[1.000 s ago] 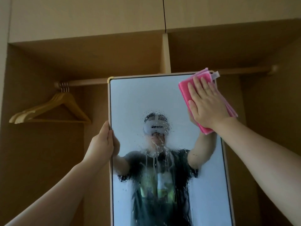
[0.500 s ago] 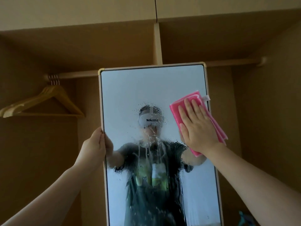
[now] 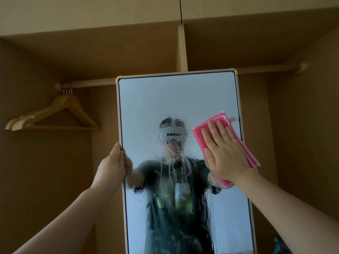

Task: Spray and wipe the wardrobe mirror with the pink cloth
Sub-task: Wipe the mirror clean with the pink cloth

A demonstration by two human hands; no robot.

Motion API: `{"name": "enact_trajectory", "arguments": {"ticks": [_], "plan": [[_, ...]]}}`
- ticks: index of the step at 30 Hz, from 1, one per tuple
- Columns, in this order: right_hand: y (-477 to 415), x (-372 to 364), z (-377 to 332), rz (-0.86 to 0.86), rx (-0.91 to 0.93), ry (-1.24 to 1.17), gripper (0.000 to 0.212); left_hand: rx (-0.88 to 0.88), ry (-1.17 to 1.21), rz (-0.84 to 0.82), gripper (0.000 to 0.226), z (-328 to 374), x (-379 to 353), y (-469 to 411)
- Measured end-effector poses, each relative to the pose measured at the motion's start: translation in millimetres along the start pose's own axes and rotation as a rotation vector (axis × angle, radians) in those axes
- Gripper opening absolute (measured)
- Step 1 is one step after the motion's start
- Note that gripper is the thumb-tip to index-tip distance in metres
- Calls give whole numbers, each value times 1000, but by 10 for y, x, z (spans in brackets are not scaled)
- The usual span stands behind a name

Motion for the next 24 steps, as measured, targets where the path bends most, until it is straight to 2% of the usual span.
{"name": "enact_trajectory", "arguments": {"ticks": [10,15,20,24], "plan": [[-576,222,69,18,-3,-3,59,25,80,-28,18,22,10,23],[-1157,390,121,32,-64,2,60,97,171,-50,35,-18,12,23],[-1410,471,121,55,-87,-9,60,37,111,-63,24,-4,35,17],[-1400,465,105,55,-85,-3,59,44,117,-57,25,-36,24,2]]}}
Point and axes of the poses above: each hand's wrist, its own y-axis away from the middle knuckle, its own x-axis out of the back of the hand, z = x × y, the point moved 4 cm from there along -y, towards the middle knuckle, and after that the axes turned 3 degrees about x, right-handed, at the moved point
